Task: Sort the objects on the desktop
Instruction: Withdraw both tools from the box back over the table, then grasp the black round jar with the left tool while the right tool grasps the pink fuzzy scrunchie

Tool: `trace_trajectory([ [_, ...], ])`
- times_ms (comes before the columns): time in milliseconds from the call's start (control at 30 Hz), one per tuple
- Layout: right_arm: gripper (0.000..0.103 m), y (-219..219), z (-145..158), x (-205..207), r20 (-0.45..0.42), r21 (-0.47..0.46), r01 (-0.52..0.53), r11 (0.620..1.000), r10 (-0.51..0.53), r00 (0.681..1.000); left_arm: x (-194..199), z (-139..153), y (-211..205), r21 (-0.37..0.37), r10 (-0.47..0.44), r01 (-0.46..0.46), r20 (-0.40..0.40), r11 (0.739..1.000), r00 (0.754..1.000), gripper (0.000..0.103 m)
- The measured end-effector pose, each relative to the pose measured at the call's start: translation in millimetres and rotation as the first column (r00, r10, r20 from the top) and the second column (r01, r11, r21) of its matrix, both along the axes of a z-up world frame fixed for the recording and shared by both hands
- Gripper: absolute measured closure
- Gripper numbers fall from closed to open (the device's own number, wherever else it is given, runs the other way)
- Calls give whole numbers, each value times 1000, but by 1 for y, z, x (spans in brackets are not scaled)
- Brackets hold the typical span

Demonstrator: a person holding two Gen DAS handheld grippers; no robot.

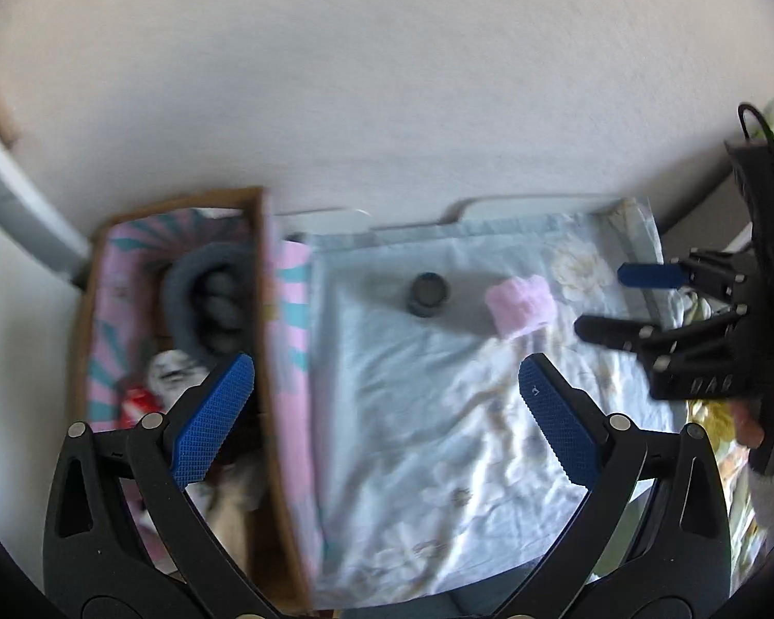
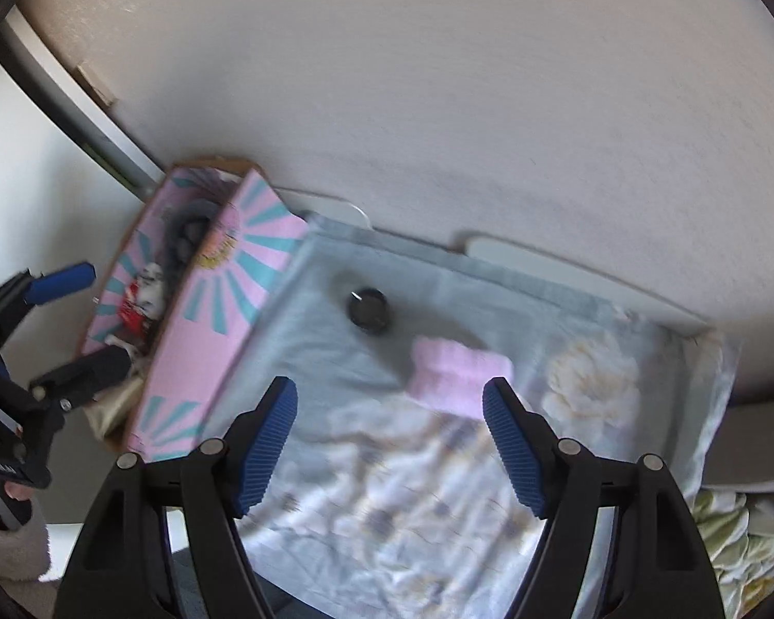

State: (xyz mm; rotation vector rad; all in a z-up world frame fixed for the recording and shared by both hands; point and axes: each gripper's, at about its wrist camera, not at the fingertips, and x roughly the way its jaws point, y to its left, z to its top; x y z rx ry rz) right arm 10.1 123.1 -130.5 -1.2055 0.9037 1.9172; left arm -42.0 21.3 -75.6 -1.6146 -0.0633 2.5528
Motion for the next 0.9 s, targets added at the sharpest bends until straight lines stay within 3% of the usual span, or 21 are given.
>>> trace_trajectory([
  [300,32,-8,-68,31,47,-11,35,999,-35,998,-33,-67,41,15,6,-7,36,1000,999,0],
  [467,32,-12,-105,35,26,6,76,997,-76,997,-50,-107,50,-44,14,-11,61,999,998,1],
  [700,32,-5,-126,29,-13,49,89,995,-88,996,-64,-130,45,-66,39,-38,26,997,999,1],
  [900,32,7,-133,27,-36,84,99,992,-96,995,-74,-150,44,-75,52,-50,18,996,998,14],
])
